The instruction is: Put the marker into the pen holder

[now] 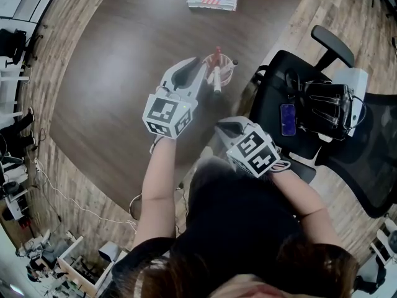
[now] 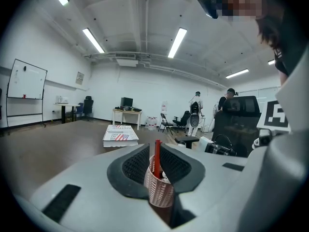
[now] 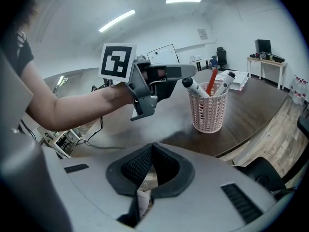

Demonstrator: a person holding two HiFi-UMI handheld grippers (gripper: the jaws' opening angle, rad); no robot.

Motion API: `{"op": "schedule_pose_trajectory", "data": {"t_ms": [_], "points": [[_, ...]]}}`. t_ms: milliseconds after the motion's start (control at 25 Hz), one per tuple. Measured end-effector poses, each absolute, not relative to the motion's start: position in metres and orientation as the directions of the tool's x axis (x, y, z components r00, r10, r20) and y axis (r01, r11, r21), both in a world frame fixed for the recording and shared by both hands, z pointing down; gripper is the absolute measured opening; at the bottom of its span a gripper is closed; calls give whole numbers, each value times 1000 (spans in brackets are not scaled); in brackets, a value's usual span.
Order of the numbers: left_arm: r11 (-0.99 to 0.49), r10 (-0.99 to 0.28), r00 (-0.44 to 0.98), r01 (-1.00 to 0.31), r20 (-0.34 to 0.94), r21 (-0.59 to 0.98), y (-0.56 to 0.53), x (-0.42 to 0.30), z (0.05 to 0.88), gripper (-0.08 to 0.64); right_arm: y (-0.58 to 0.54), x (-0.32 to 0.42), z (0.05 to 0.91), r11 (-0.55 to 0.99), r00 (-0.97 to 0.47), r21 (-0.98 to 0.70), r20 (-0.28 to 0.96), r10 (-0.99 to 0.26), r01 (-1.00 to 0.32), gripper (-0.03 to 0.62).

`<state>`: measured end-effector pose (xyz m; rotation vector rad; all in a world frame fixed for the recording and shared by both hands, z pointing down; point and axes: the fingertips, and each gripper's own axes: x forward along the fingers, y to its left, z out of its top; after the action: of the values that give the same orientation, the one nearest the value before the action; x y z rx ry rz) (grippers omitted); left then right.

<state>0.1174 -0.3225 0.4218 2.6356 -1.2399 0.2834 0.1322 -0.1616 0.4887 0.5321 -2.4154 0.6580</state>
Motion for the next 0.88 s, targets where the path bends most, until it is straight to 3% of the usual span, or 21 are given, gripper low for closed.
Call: {"op": "schedule_pose_trajectory", "data": {"t_ms": [880], "points": [[-495, -794, 484, -866, 367, 69, -264, 54, 412, 32, -177, 130, 466, 735, -685, -236, 611, -396, -636, 18]]}}
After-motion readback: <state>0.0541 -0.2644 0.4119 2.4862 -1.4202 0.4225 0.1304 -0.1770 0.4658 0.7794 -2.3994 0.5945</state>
